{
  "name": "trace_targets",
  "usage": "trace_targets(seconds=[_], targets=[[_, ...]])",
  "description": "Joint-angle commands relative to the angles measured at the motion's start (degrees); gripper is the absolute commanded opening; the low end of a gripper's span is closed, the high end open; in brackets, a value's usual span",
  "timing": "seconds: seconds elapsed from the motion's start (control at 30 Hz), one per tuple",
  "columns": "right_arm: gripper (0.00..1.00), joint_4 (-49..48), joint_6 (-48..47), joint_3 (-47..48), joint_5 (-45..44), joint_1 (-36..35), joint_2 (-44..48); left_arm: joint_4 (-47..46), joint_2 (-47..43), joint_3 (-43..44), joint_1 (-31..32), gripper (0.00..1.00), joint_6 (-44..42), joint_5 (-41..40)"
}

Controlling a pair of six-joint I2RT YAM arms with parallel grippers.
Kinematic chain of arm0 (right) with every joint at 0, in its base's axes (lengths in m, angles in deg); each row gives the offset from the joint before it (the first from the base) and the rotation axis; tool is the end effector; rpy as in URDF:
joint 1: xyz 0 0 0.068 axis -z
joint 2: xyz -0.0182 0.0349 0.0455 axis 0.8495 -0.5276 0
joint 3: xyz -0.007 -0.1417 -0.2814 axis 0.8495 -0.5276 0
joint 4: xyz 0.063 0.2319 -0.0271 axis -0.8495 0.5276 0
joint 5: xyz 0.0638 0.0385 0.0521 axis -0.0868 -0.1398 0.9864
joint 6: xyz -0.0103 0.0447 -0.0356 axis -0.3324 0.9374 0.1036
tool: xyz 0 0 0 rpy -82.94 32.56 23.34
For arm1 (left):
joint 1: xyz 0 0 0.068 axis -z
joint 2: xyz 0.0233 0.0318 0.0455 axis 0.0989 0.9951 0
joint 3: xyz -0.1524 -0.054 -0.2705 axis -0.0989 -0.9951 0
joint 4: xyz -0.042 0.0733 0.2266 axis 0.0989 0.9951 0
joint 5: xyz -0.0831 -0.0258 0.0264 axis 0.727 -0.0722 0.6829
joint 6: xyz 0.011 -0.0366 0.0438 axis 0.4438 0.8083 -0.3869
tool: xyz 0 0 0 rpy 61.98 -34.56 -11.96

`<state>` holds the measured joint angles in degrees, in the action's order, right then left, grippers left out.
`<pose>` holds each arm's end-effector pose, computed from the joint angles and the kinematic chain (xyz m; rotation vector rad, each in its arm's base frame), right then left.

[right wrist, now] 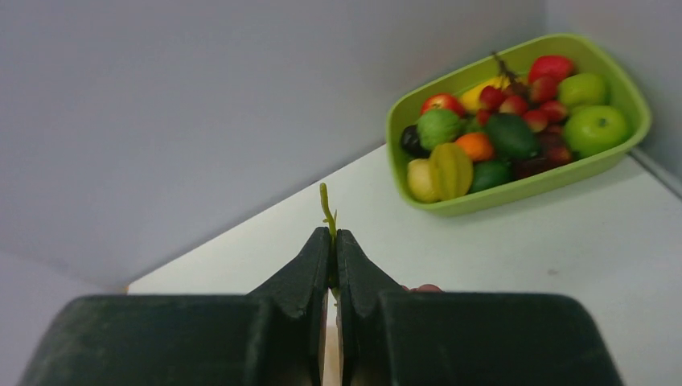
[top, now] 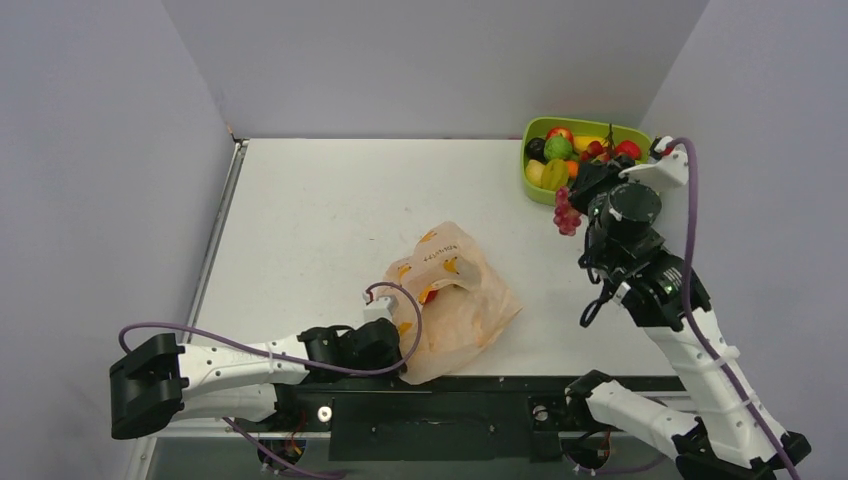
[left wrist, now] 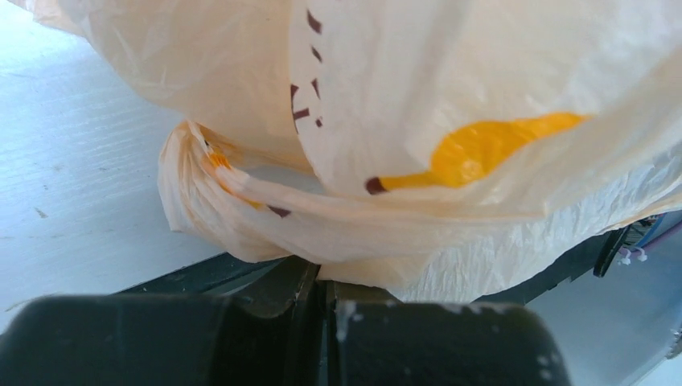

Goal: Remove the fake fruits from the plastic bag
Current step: Place the fake fruit in the bin.

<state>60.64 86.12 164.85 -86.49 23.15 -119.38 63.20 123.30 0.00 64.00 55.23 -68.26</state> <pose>0.1153 0.0512 0.4941 0.4822 1.5981 0.4284 0.0622 -0.1466 0.2085 0.0289 2.6468 -0.7158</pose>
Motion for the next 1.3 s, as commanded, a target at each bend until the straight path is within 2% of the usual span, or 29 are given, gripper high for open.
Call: trace_targets(seconds=[0.0, 0.13, 0.3, 0.5, 0.7, 0.8, 0.9, 1.13, 1.2, 1.27], targets=[[0.00, -8.6, -5.0, -0.9, -2.3, 10.9, -4.9, 3.7, -1.2, 3.5, 0.1, 0.00, -3.2, -3.5], [0.00, -18.9, -5.1, -4.8, -1.8, 20.3, -9.8, 4.6, -1.7, 3.4, 0.0, 0.00, -5.5, -4.5], [0.00, -33.6, -7.6, -7.6, -2.1, 27.9, -18.0, 3.6, -1.5, 3.9, 0.1, 0.00, -8.5, -4.7], [0.00, -38.4, -3.3, -4.1, 5.6, 40.3, -28.6, 0.6, -1.6, 3.7, 0.0, 0.00, -9.7, -5.1], [0.00, -44.0, -0.7, 1.9, 10.7, 46.3, -40.3, -1.8, -2.1, 3.1, 0.0, 0.00, -12.2, -3.4], [0.00, -52.1, -6.1, 2.6, 9.2, 45.1, -45.6, -1.5, -1.8, 3.0, -0.1, 0.00, -13.0, -3.4], [0.00, -52.6, -11.1, 5.9, 7.7, 43.5, -48.8, -1.2, -1.2, 2.9, -0.1, 0.00, -13.1, -2.9], [0.00, -60.2, -20.9, 8.0, -1.0, 38.7, -54.5, -2.3, -0.7, 3.1, -0.1, 0.00, -12.5, -1.6], [0.00, -59.9, -22.6, 12.7, -2.5, 38.0, -58.3, -2.0, -0.5, 3.6, -0.1, 0.00, -12.5, -2.0], [0.00, -55.2, -23.4, 19.6, -2.6, 38.1, -63.2, -1.6, -0.4, 4.0, -0.2, 0.00, -12.6, -2.2]])
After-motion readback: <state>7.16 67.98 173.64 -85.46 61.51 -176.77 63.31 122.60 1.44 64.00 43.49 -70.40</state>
